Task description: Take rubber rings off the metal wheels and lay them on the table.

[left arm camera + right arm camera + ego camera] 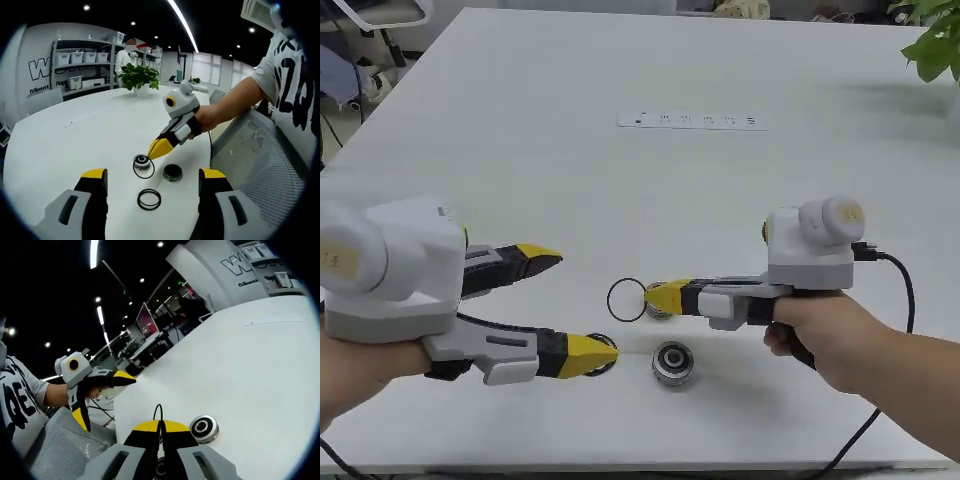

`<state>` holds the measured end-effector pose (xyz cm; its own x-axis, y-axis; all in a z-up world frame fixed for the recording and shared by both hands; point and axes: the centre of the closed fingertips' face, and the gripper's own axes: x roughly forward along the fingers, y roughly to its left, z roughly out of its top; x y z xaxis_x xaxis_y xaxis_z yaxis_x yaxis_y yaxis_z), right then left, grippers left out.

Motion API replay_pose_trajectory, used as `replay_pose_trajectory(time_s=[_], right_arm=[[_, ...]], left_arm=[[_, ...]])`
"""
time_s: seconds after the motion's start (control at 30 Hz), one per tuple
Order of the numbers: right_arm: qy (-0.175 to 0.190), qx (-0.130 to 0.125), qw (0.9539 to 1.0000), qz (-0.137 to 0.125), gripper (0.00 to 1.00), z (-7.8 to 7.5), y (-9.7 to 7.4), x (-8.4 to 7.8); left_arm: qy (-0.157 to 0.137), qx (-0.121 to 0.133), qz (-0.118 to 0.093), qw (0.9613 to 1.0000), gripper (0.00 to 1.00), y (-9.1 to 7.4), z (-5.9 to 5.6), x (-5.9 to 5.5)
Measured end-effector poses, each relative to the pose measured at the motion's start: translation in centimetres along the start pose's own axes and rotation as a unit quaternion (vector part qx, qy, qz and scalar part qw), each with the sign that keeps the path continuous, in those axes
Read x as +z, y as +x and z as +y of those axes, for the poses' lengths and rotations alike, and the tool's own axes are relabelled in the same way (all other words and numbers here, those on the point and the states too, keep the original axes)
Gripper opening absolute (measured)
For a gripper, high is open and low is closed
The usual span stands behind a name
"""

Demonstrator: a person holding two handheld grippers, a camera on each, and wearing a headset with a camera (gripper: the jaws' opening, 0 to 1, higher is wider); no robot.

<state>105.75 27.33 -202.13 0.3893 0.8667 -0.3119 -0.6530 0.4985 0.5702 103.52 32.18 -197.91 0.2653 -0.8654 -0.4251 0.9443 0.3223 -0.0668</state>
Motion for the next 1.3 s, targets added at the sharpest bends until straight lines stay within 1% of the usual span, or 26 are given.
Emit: replay_pose_trajectory(time_s=[0.13,0.43,0.67,0.87,1.07,1.3], right_arm=[[0.0,0.007,1.0,0.007,0.0,0.6,0.4,-0.3],[0.005,0.021,0.9996,0.019,0.0,1.1,0.7,-0.8],[0.01,0.029,0.9991,0.027,0.0,1.5,1.2,-1.1],[0.017,0.039,0.9984,0.038,0.0,2.2,2.1,-1.8],[0.023,0.042,0.9977,0.047,0.0,2.5,2.7,-2.3],[0.026,0.038,0.997,0.062,0.0,2.3,3.3,-3.0]], left_arm=[[-0.005,0.004,-0.001,1.0,0.73,-0.4,0.0,-0.4],[-0.009,0.012,-0.001,0.9999,0.76,-1.0,0.3,-0.7],[-0.009,0.011,-0.002,0.9999,0.78,-1.4,0.0,-0.8],[-0.013,0.012,-0.004,0.9998,0.79,-1.9,-0.1,-0.9],[-0.017,0.015,-0.008,0.9997,0.79,-2.3,-0.1,-1.1],[-0.02,0.019,-0.006,0.9996,0.79,-2.6,0.0,-1.5]])
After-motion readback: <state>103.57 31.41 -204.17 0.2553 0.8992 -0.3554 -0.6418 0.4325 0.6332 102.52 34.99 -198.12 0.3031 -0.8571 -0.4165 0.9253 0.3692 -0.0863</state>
